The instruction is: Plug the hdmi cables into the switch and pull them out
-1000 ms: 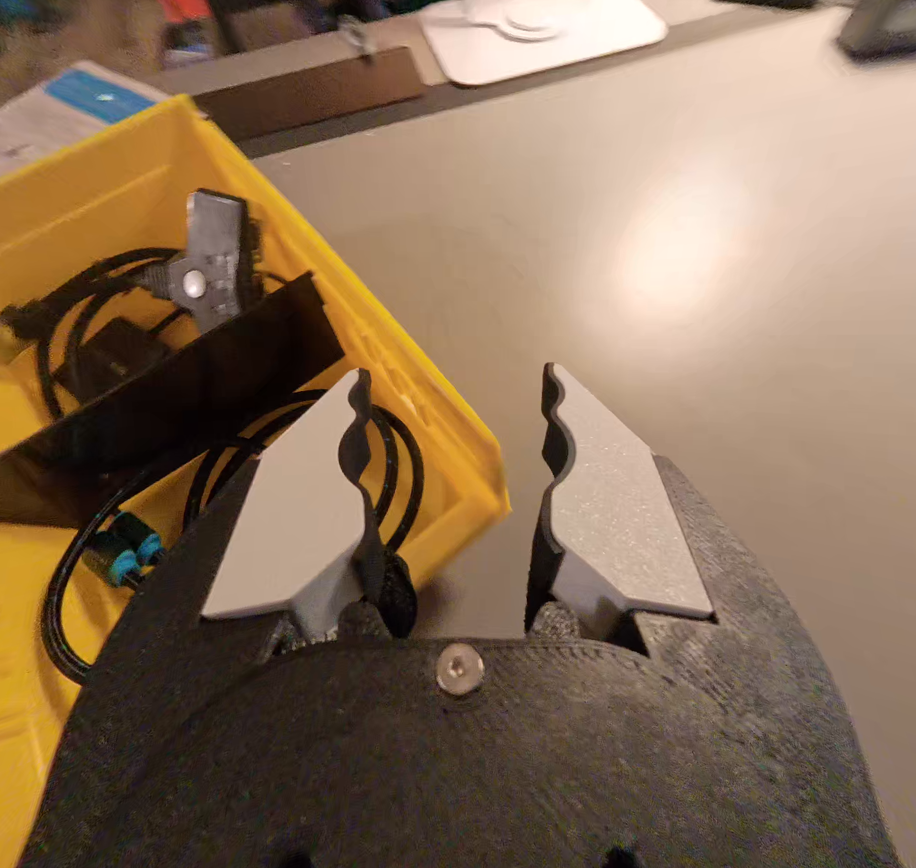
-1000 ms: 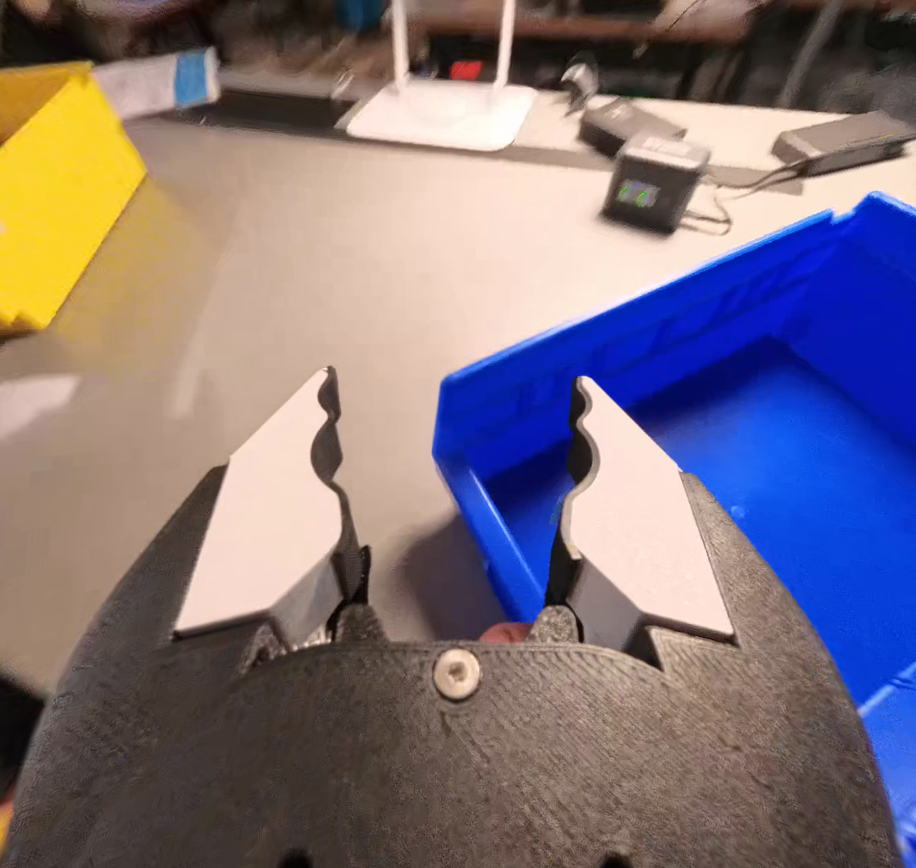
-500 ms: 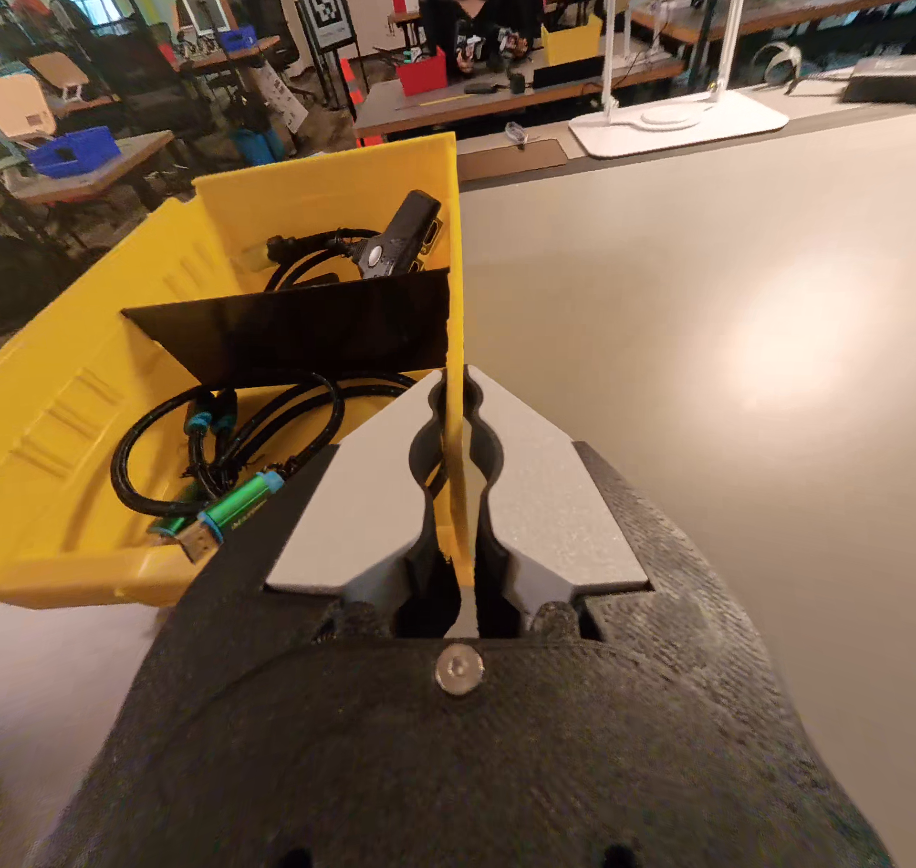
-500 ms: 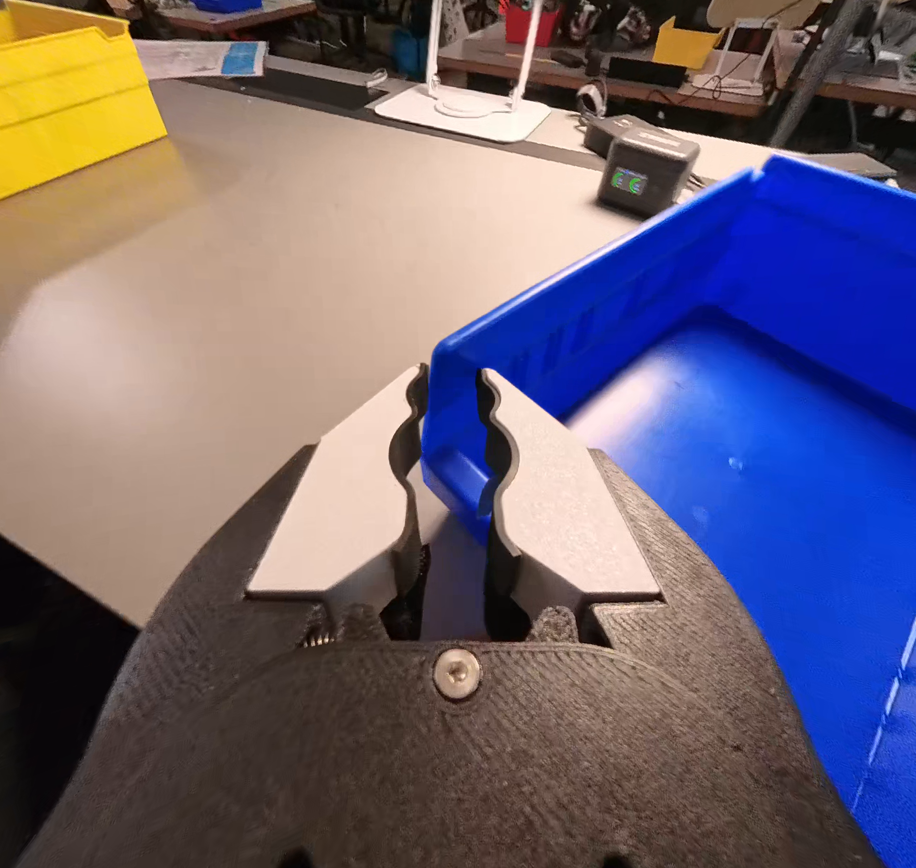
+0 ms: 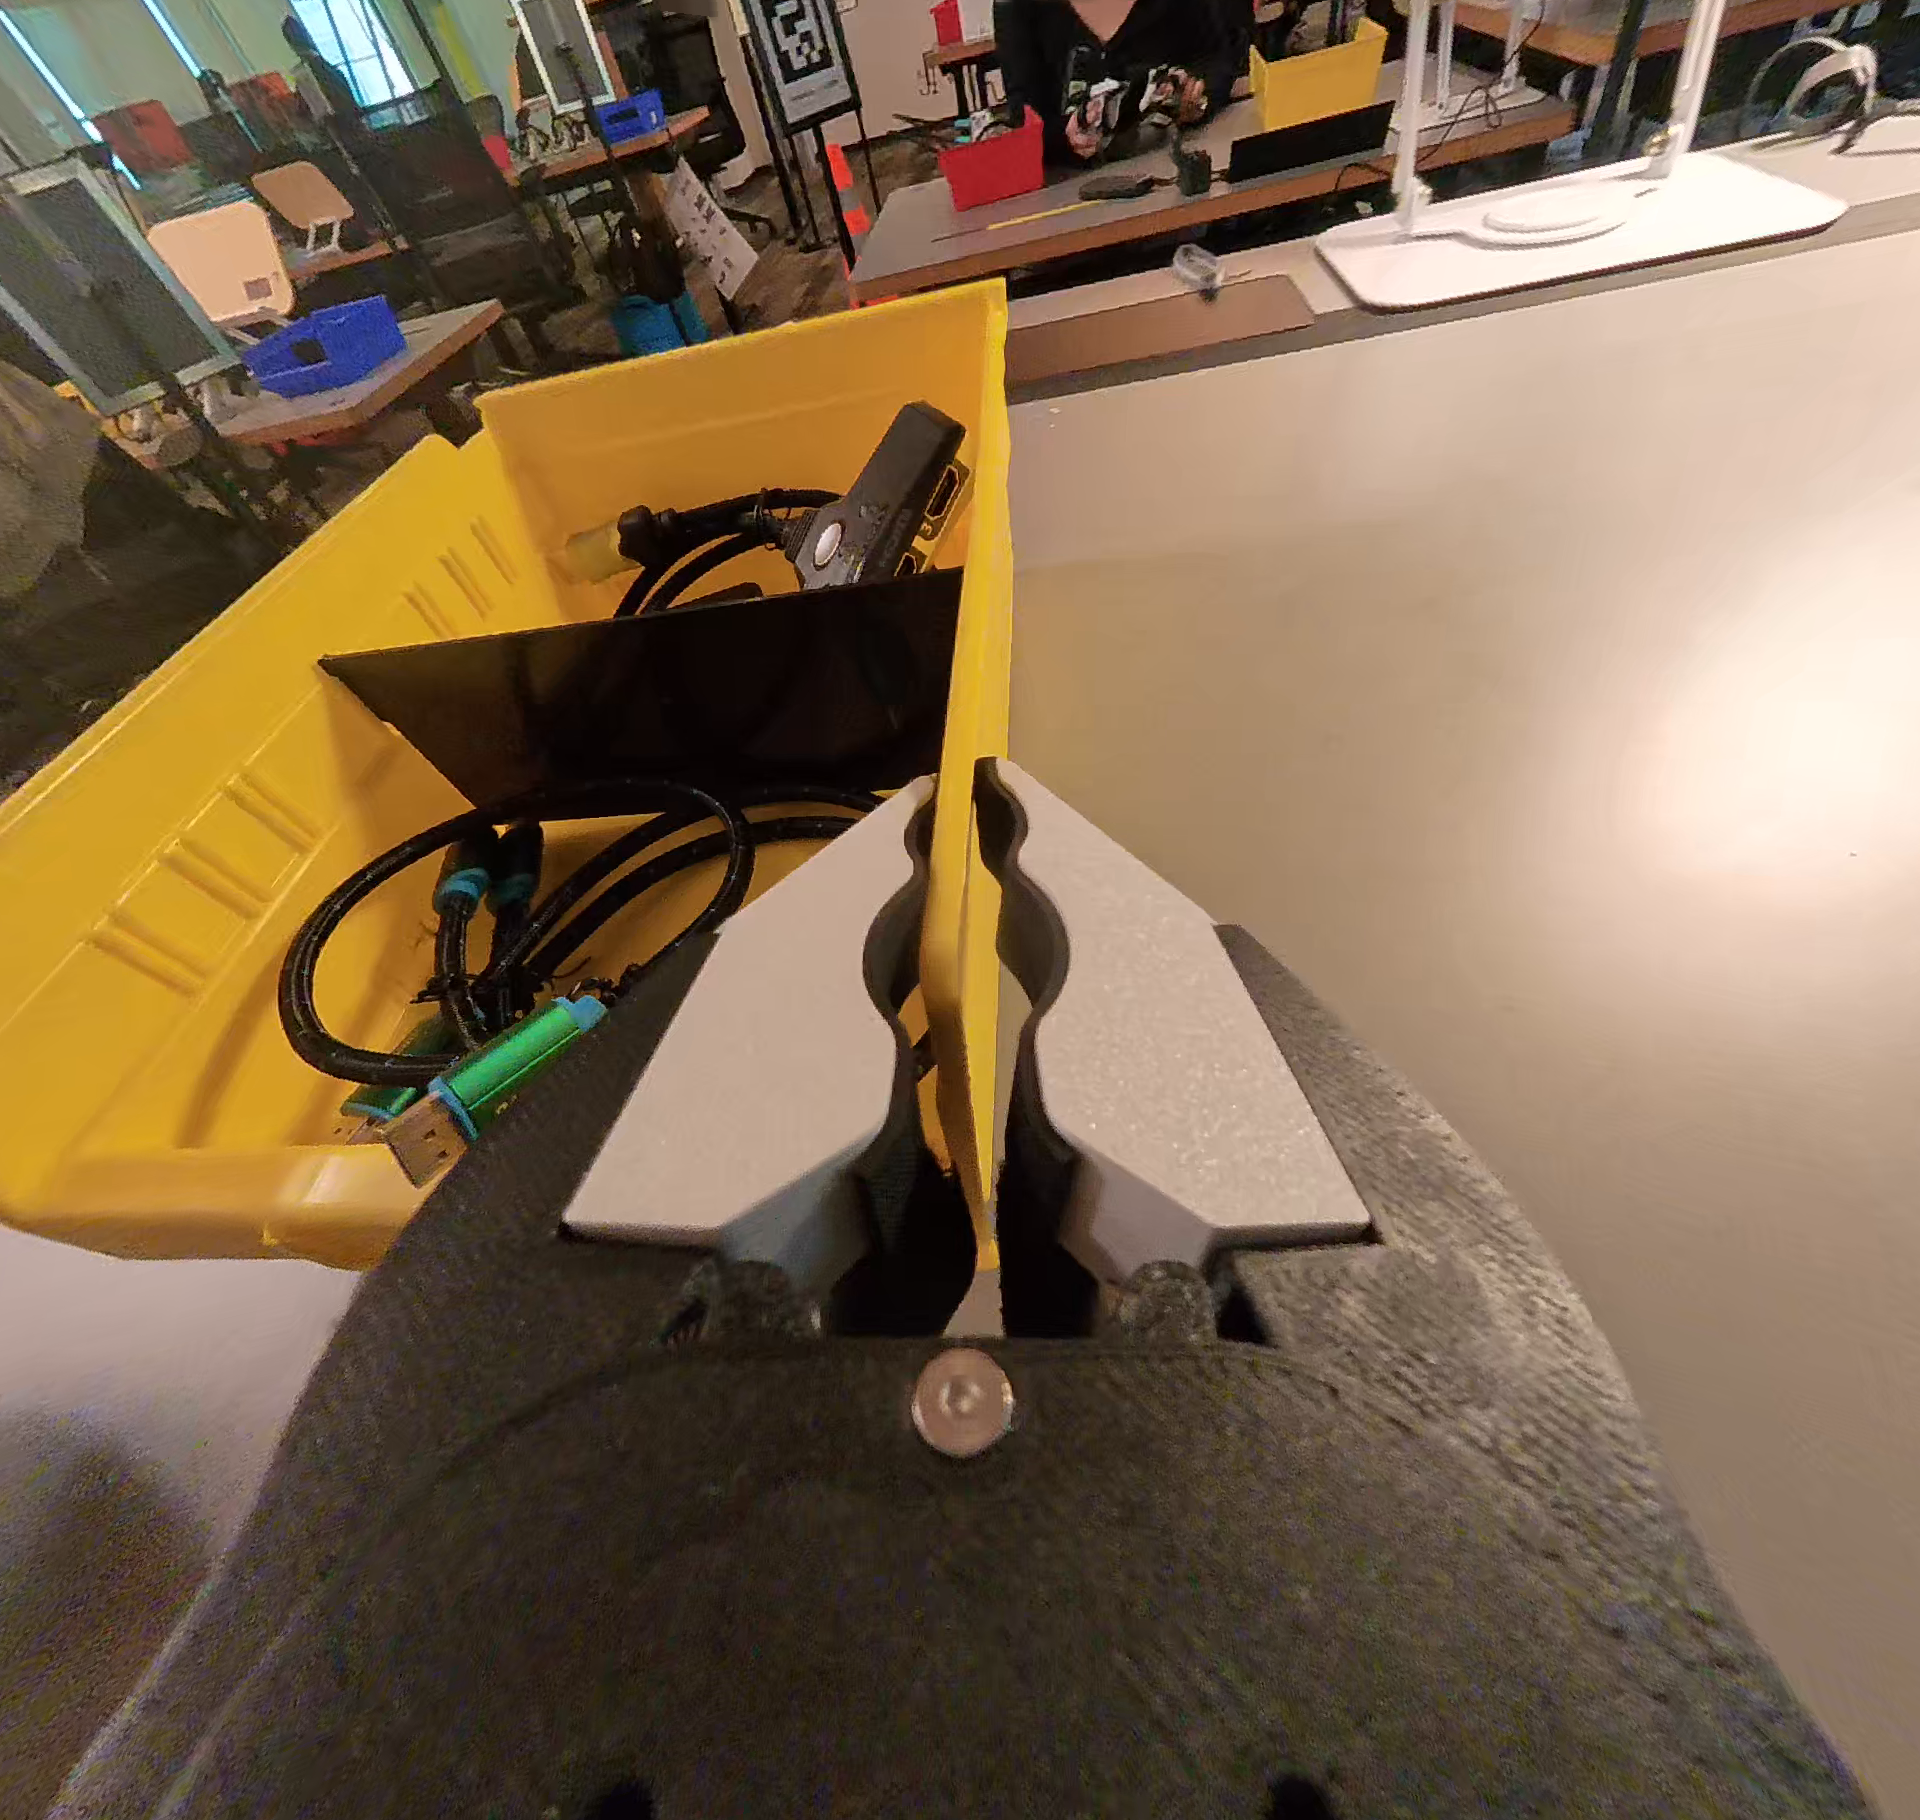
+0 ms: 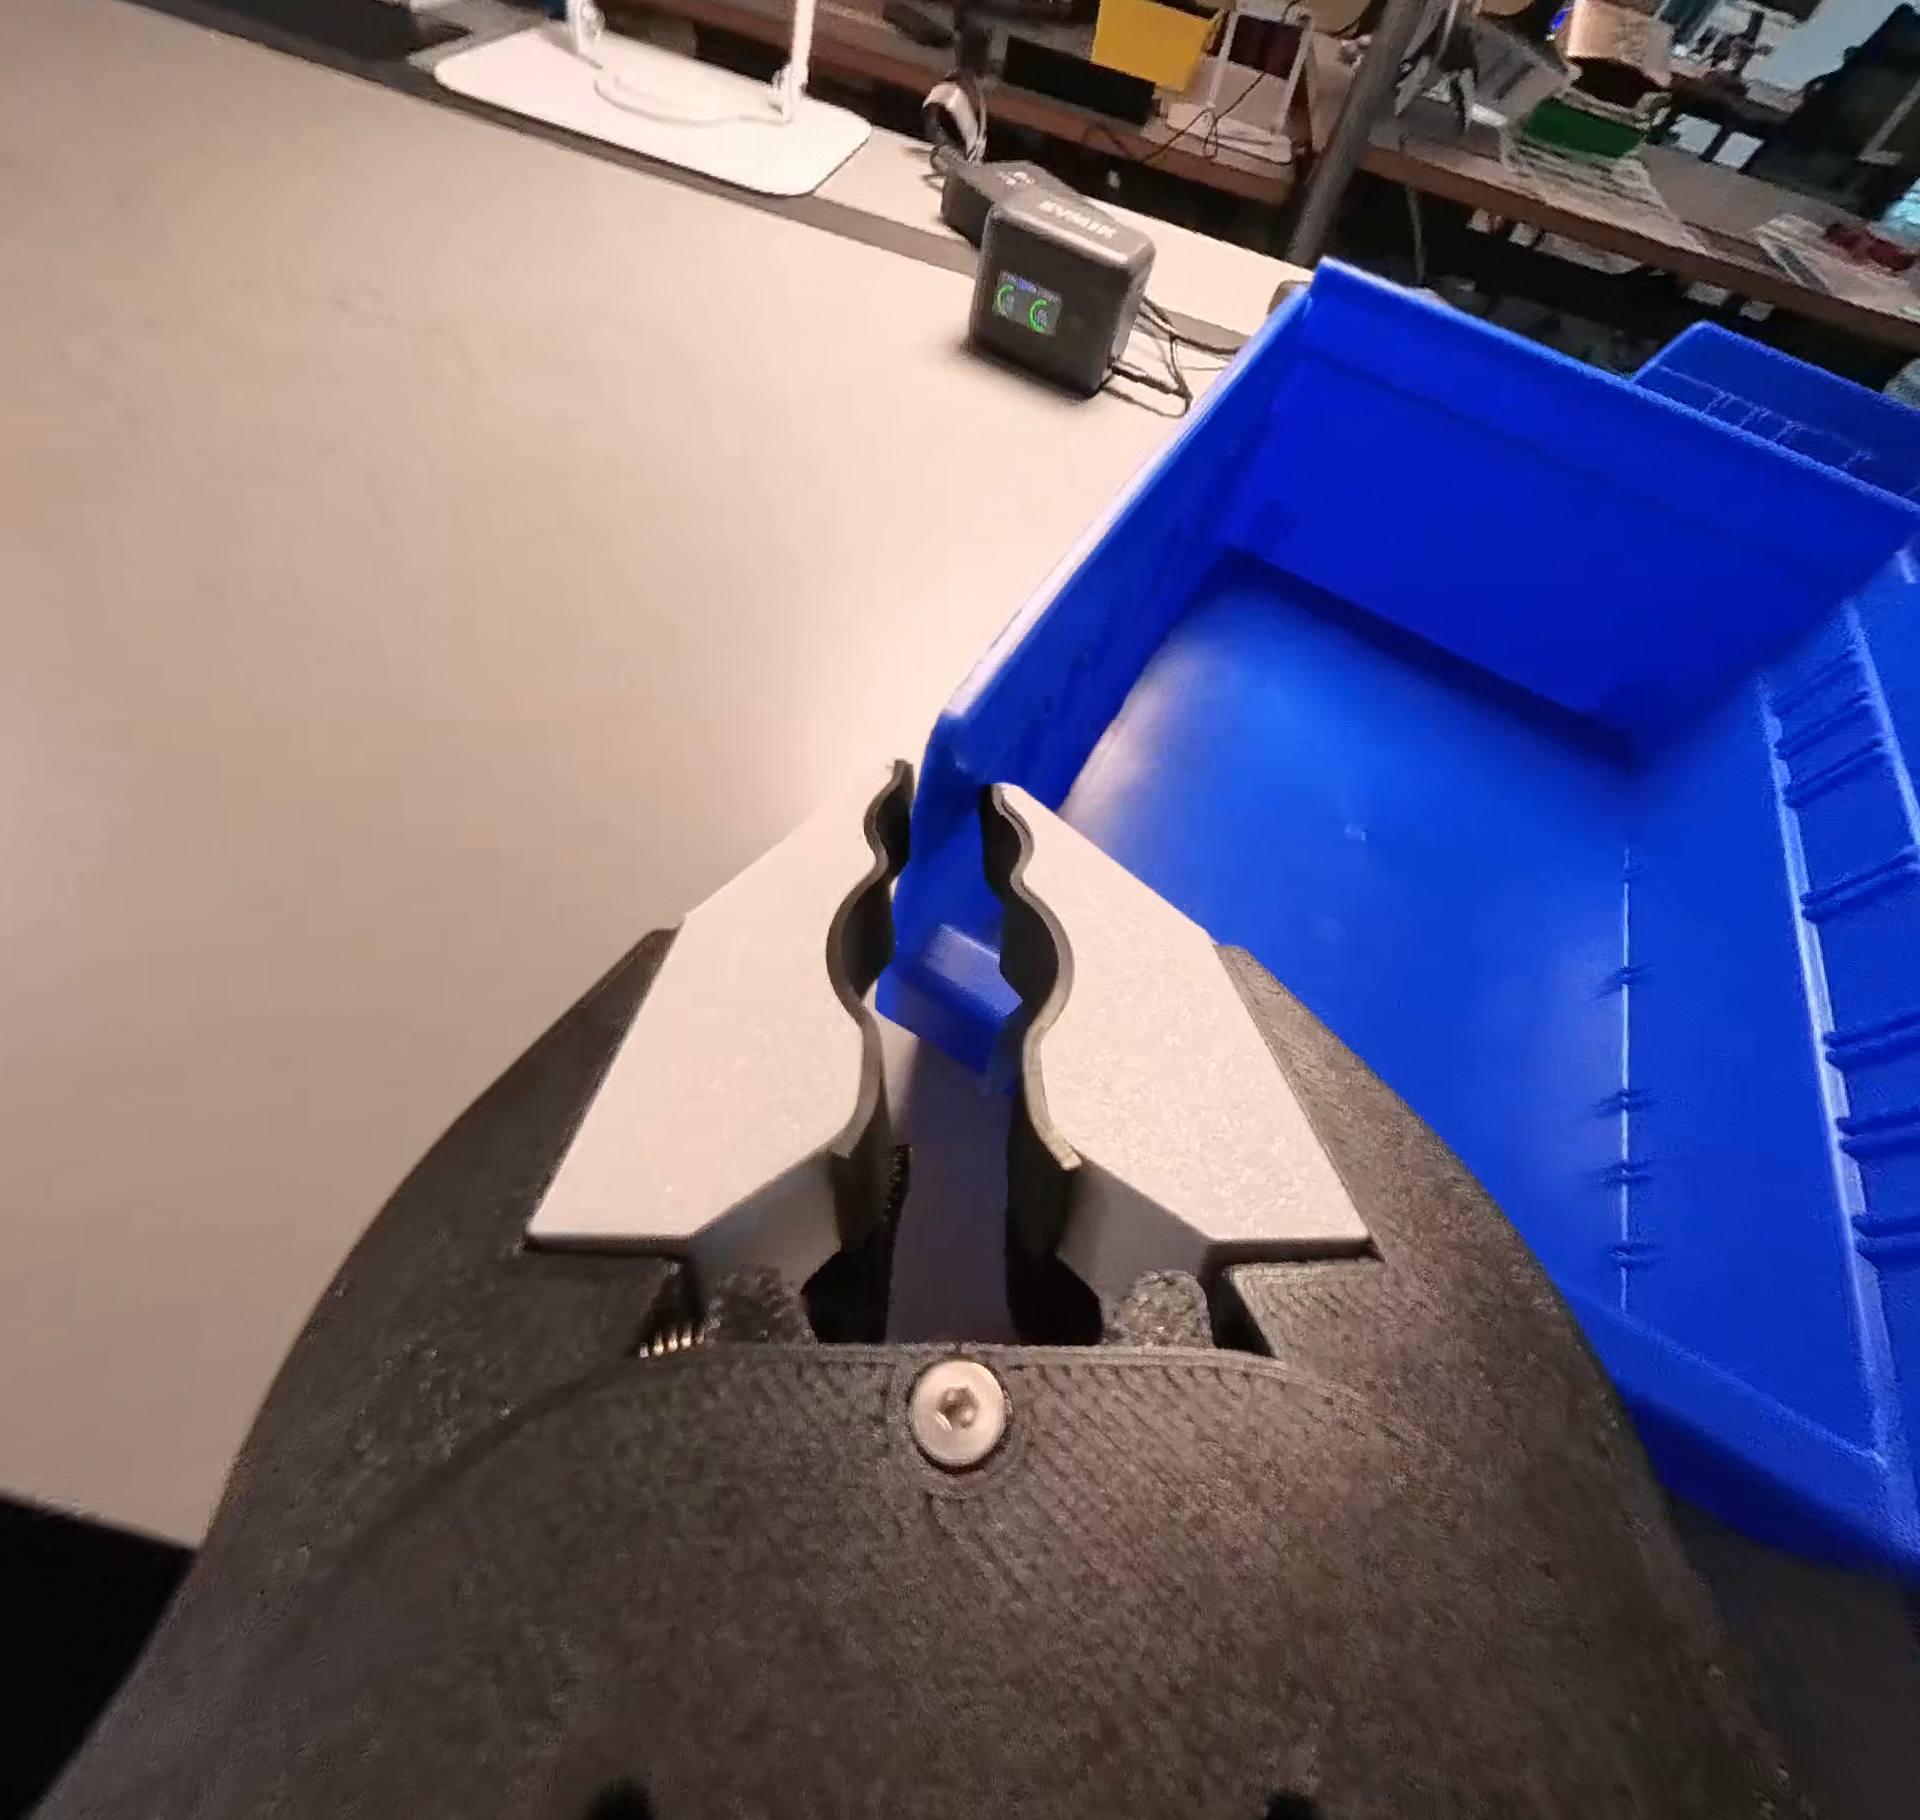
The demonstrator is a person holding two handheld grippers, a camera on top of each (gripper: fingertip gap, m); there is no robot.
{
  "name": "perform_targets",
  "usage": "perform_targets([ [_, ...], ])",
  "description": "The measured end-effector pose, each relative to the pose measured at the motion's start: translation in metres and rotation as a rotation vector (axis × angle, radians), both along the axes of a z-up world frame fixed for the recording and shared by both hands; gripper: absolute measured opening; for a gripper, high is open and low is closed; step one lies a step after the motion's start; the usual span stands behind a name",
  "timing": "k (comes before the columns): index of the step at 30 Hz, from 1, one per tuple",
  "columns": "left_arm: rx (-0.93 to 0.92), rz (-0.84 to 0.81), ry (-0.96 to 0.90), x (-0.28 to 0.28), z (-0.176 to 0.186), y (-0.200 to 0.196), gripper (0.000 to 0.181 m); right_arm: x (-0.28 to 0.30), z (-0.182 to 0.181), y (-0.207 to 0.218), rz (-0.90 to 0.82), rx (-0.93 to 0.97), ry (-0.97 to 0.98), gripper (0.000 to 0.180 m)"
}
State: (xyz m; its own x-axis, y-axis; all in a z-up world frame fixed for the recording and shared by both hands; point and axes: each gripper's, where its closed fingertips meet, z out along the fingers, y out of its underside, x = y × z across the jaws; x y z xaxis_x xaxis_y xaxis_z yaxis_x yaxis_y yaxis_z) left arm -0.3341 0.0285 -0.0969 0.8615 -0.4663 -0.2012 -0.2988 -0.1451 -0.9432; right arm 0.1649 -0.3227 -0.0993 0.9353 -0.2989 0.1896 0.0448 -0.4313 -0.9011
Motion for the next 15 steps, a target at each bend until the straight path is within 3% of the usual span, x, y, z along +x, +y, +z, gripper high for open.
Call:
perform_targets([
  [5, 0.012, 0.033, 0.008, -0.023, 0.0, 0.005, 0.004, 0.012, 0.0, -0.024, -0.008, 0.018, 0.05, 0.014],
  [8, 0.004, 0.045, 0.0, -0.03, 0.0, 0.012, 0.005, 0.016, -0.014, -0.021, -0.064, 0.028, 0.105, 0.055],
  [10, -0.007, 0.035, -0.006, -0.031, -0.001, 0.017, 0.004, 0.024, -0.018, -0.018, -0.122, 0.025, 0.048, 0.041],
  [12, -0.022, 0.005, -0.01, -0.03, -0.001, 0.02, 0.005, 0.028, -0.017, -0.012, -0.137, 0.027, 0.034, 0.011],
  [15, -0.033, -0.009, 0.005, -0.033, -0.001, 0.027, 0.005, 0.042, -0.018, -0.006, -0.166, 0.017, 0.007, 0.008],
])
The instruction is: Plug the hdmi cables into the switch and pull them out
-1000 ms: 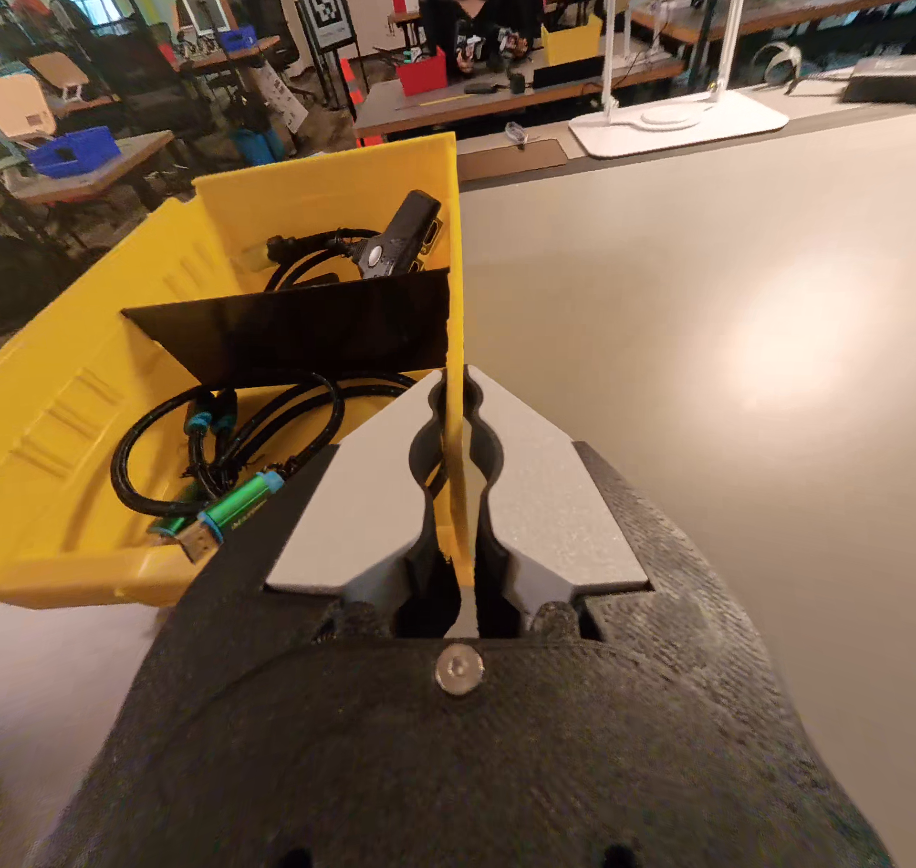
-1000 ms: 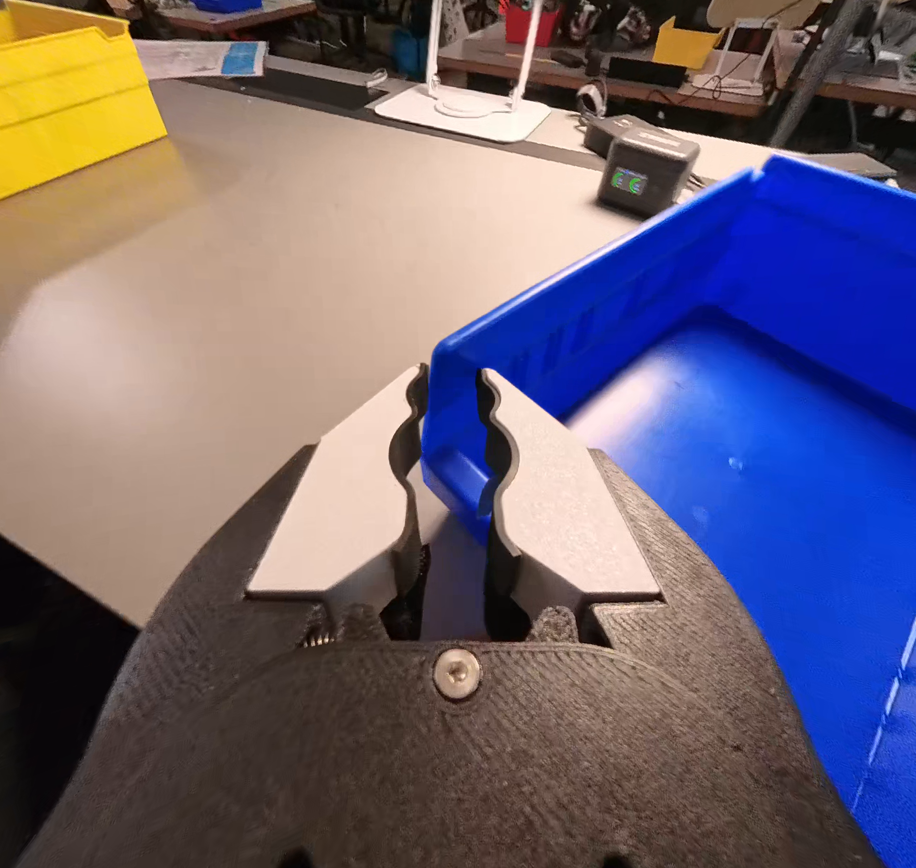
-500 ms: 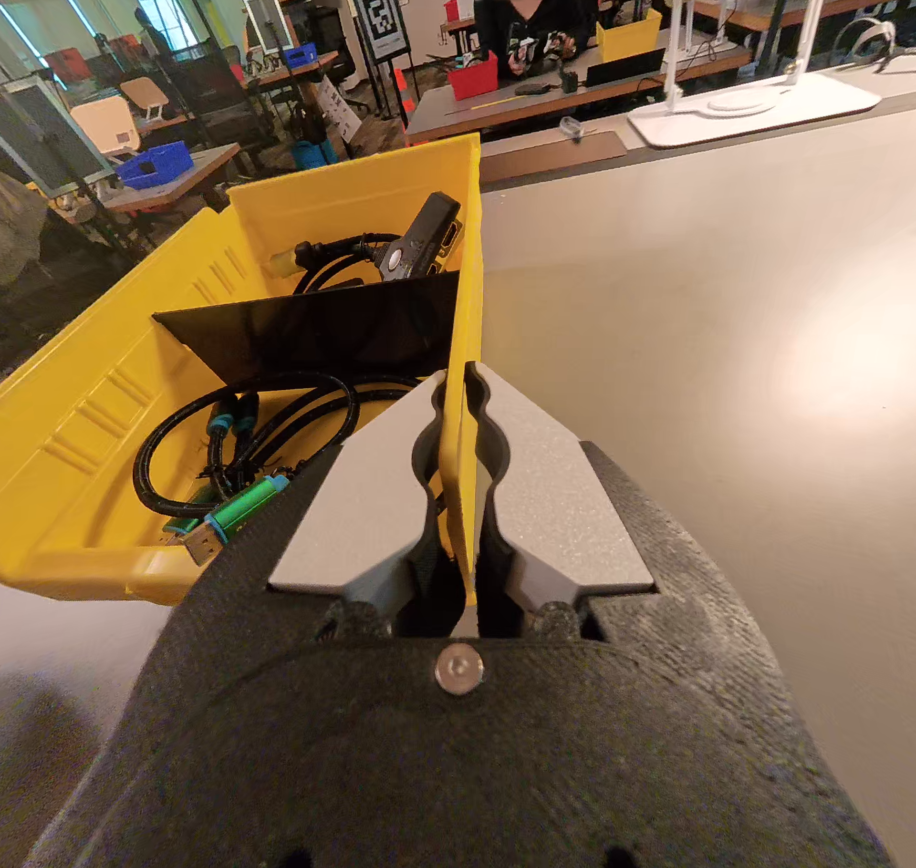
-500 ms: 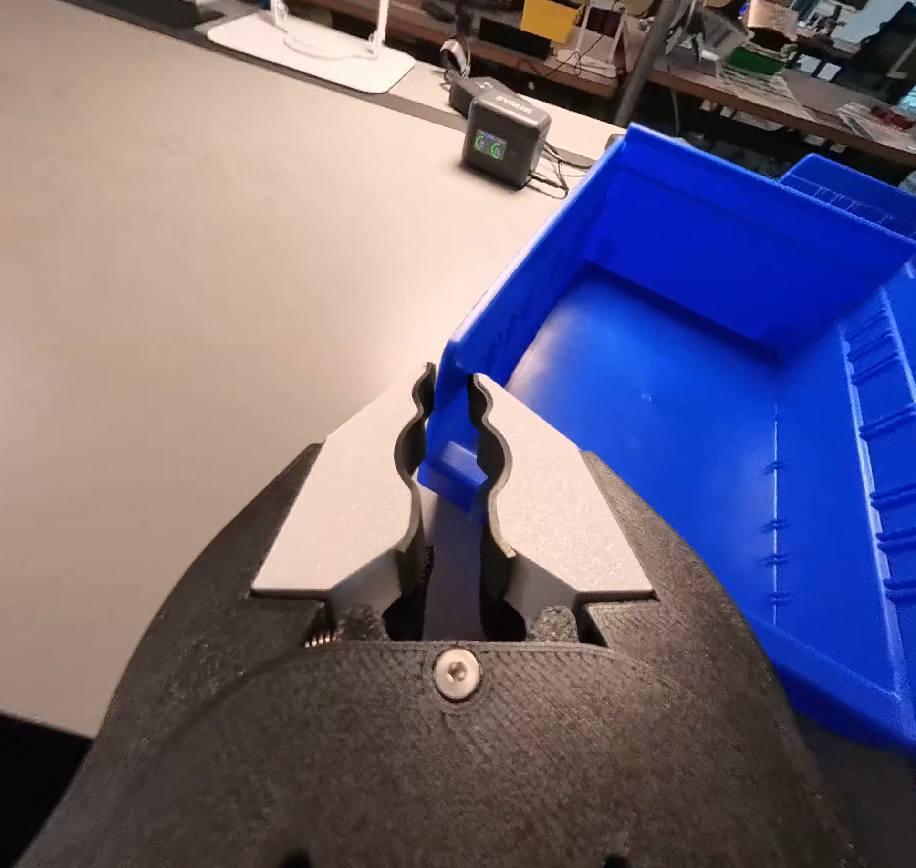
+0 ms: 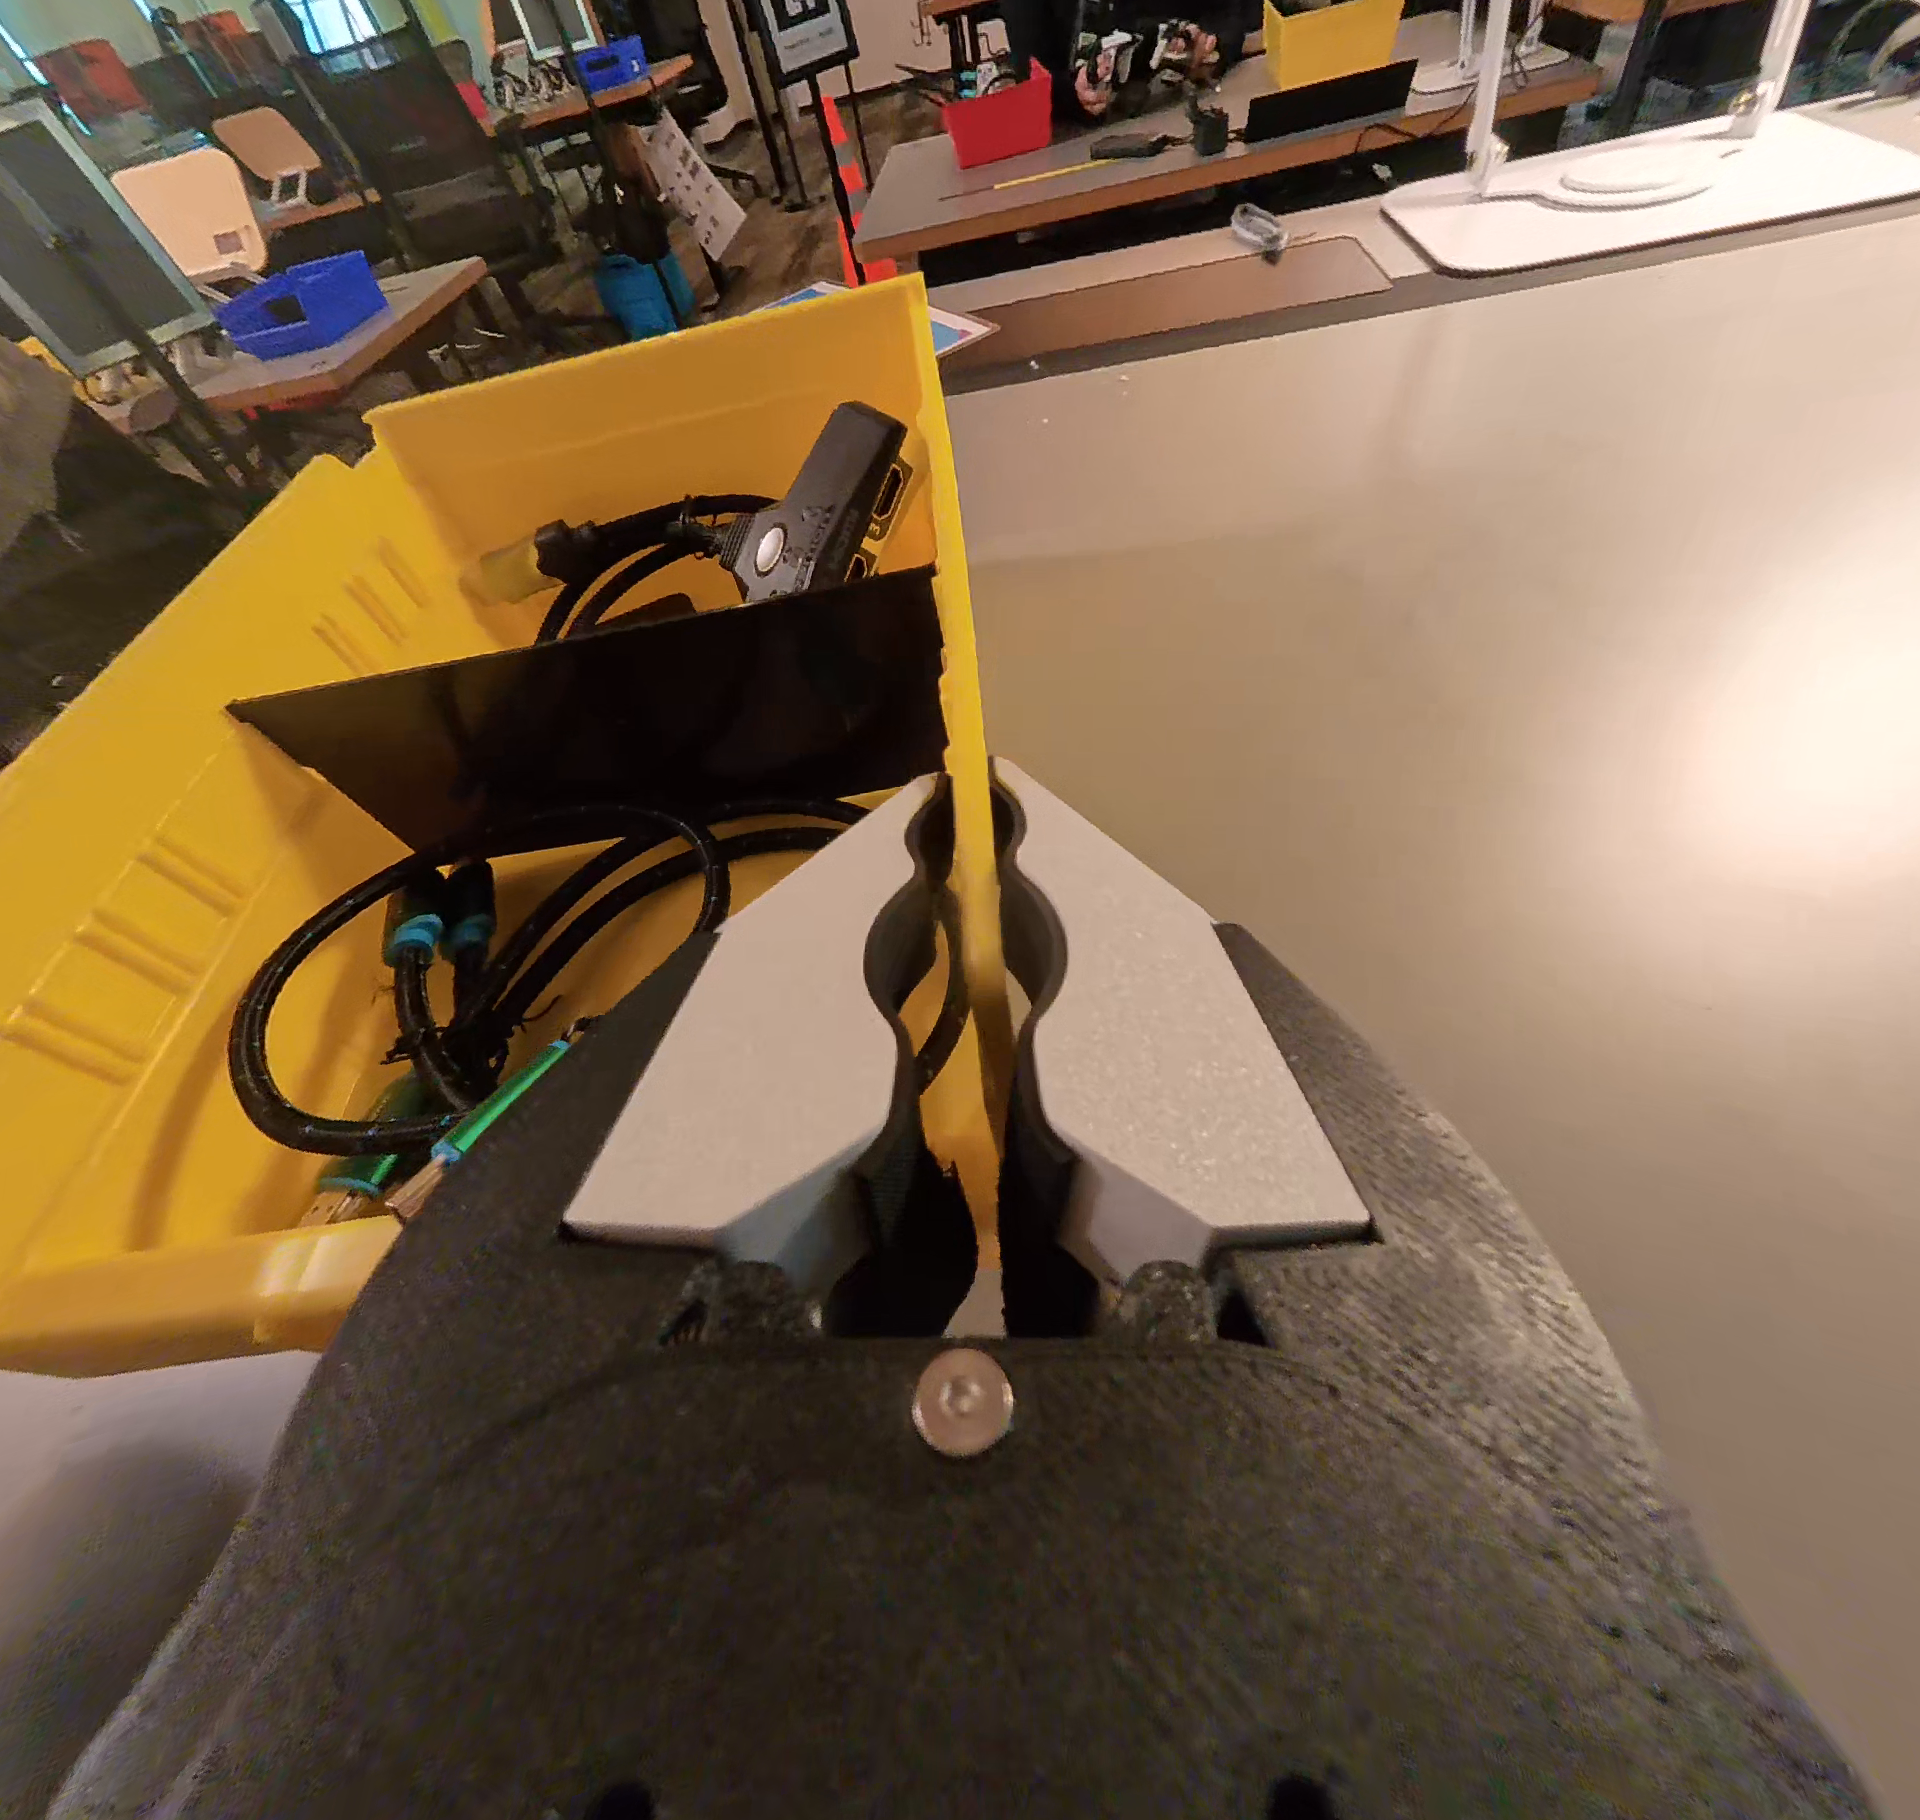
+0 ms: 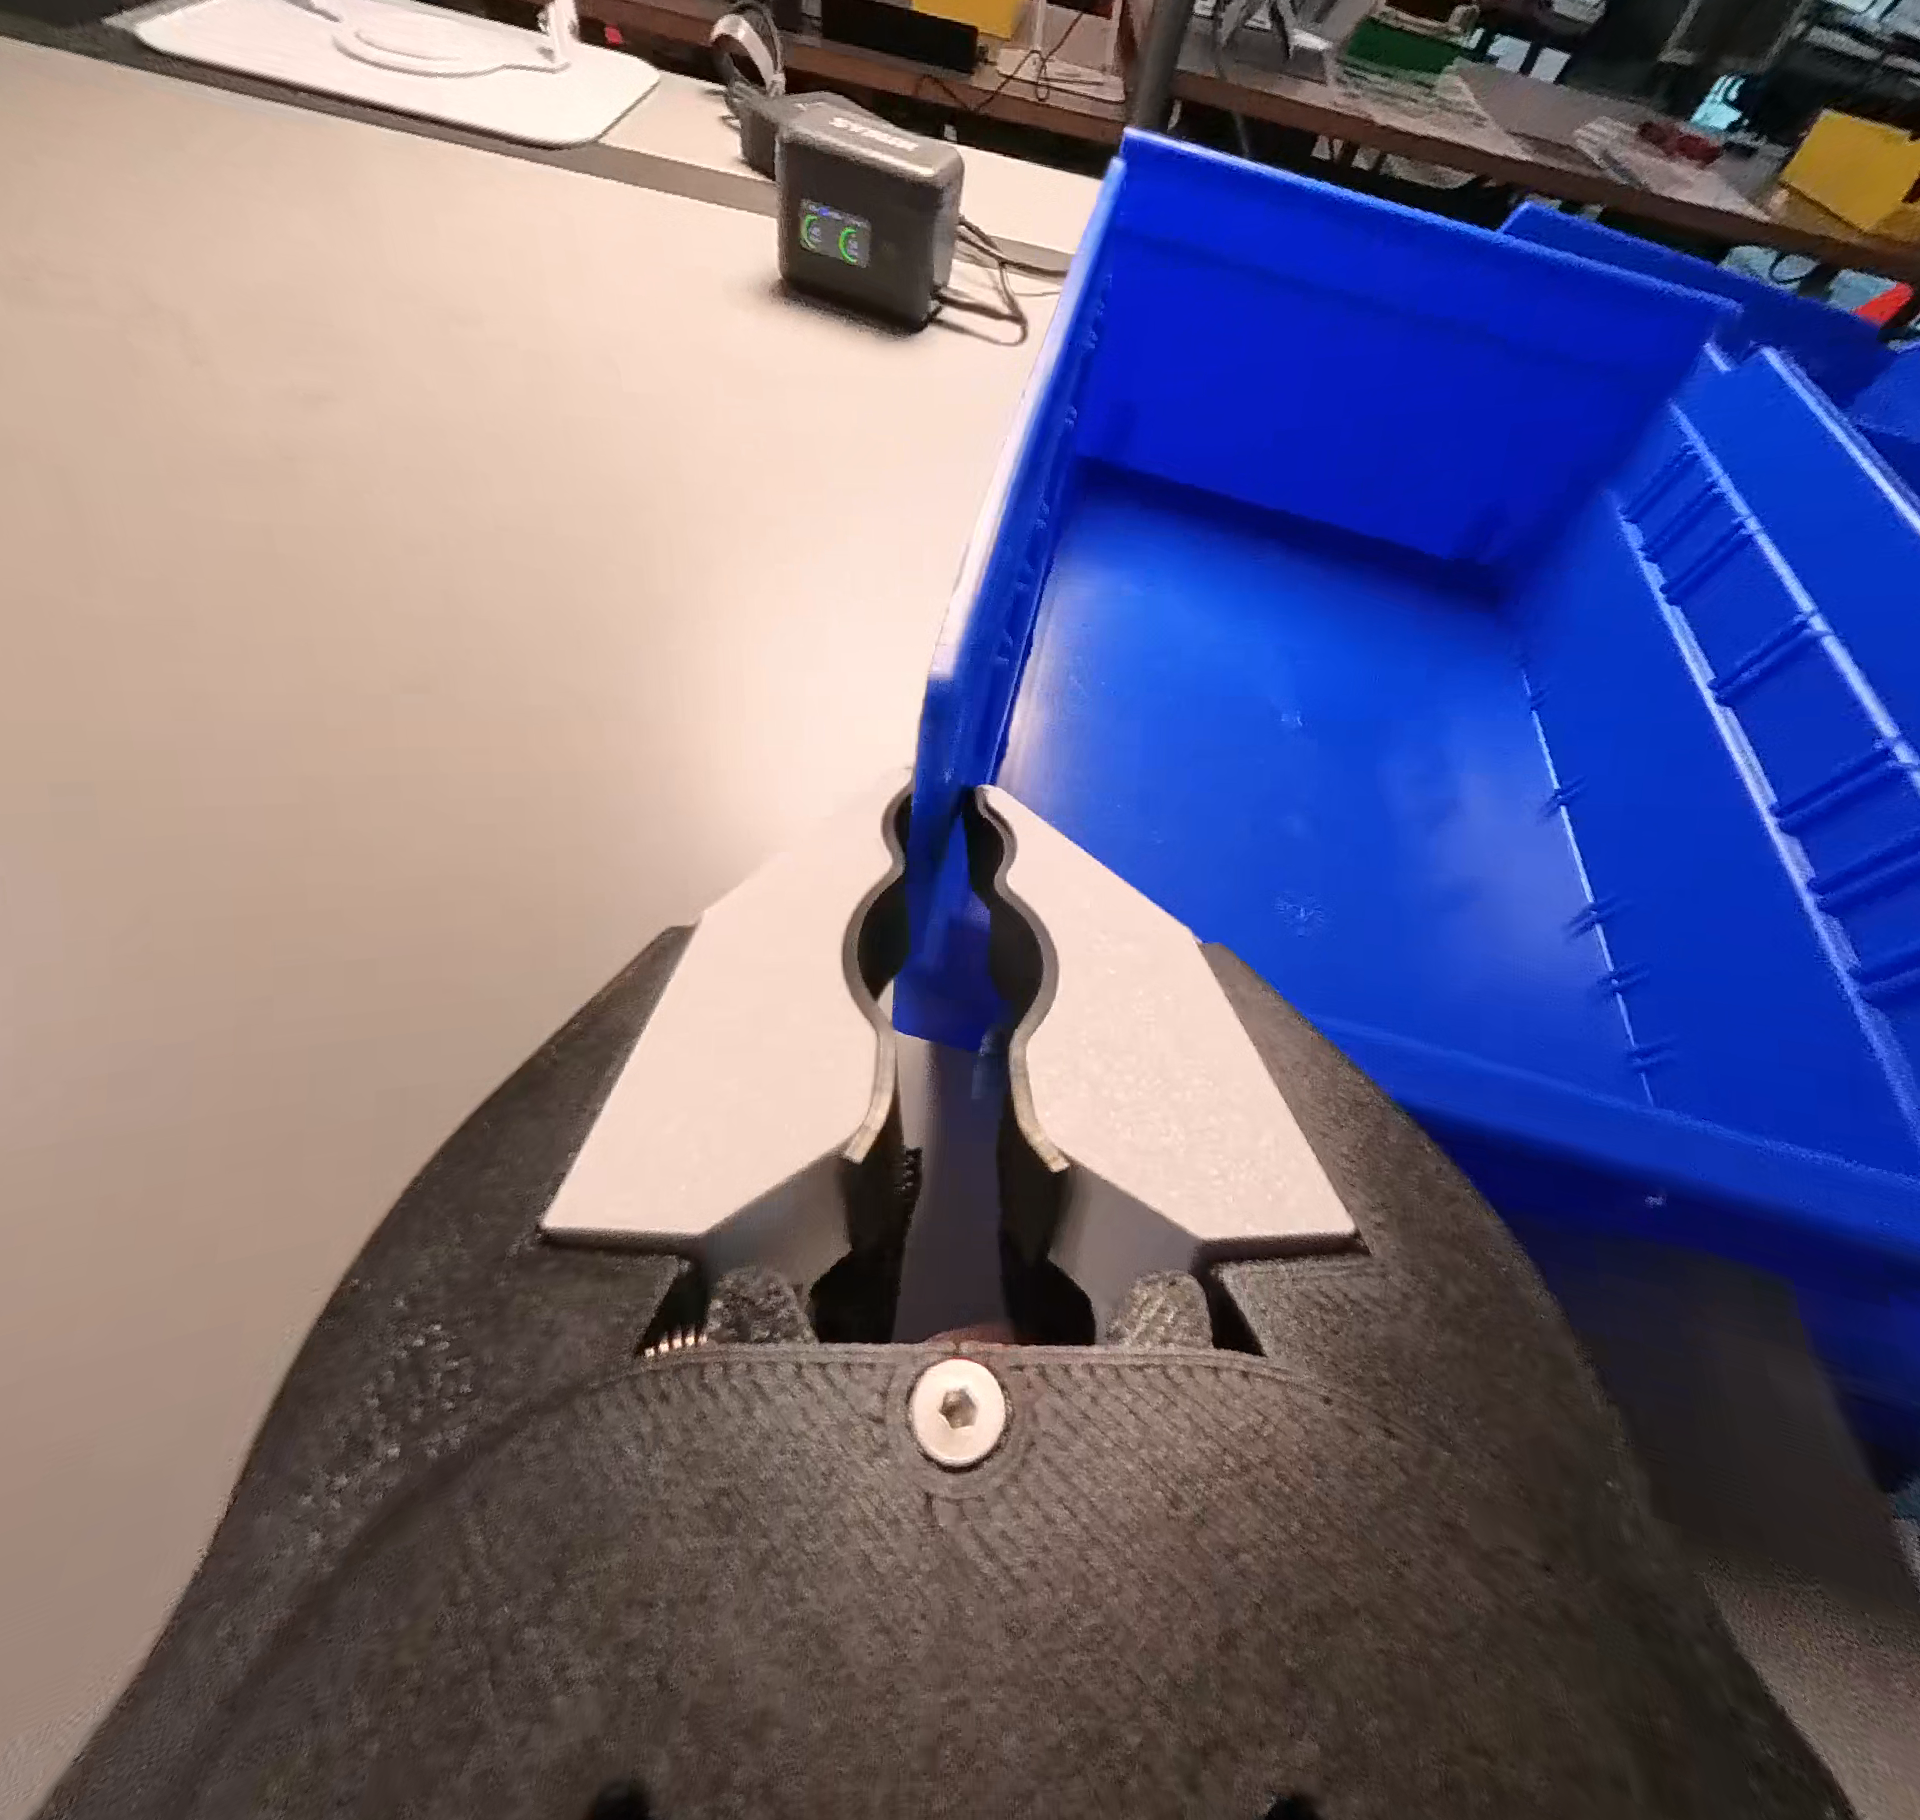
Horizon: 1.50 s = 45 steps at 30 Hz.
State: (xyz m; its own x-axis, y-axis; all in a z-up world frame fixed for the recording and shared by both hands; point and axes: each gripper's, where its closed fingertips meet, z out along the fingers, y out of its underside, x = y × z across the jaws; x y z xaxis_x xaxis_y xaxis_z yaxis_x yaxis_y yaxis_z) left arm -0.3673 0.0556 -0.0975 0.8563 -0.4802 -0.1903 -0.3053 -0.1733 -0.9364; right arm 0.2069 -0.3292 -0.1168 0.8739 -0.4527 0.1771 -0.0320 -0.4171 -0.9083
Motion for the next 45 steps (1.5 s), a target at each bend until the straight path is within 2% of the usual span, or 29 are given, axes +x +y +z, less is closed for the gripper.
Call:
perform_targets([
  [15, -0.044, -0.104, -0.038, -0.031, 0.0, 0.037, 0.004, 0.039, -0.001, -0.006, -0.042, 0.016, 0.073, 0.003],
  [31, -0.045, -0.163, -0.029, -0.037, 0.0, 0.047, 0.005, 0.03, 0.0, -0.006, -0.026, -0.012, 0.073, 0.003],
  [33, -0.081, -0.173, -0.054, -0.038, 0.0, 0.041, 0.007, 0.019, 0.008, -0.011, 0.008, -0.01, 0.065, 0.016],
  [35, -0.087, -0.207, -0.117, -0.039, 0.011, 0.028, 0.025, 0.007, 0.023, -0.02, 0.025, -0.008, 0.048, 0.031],
  [37, -0.085, -0.219, -0.167, -0.044, 0.026, 0.014, 0.036, -0.005, 0.042, -0.029, 0.046, -0.005, 0.012, 0.037],
  [39, -0.068, -0.215, -0.187, -0.049, 0.043, 0.005, 0.039, -0.023, 0.059, -0.027, 0.103, 0.007, -0.009, 0.037],
  [42, -0.079, -0.203, -0.197, -0.051, 0.06, 0.005, 0.044, -0.059, 0.069, 0.003, 0.273, 0.053, 0.039, 0.037],
  [45, -0.111, -0.148, -0.156, -0.056, 0.063, 0.026, 0.047, -0.097, 0.053, 0.05, 0.466, 0.062, 0.133, 0.037],
])
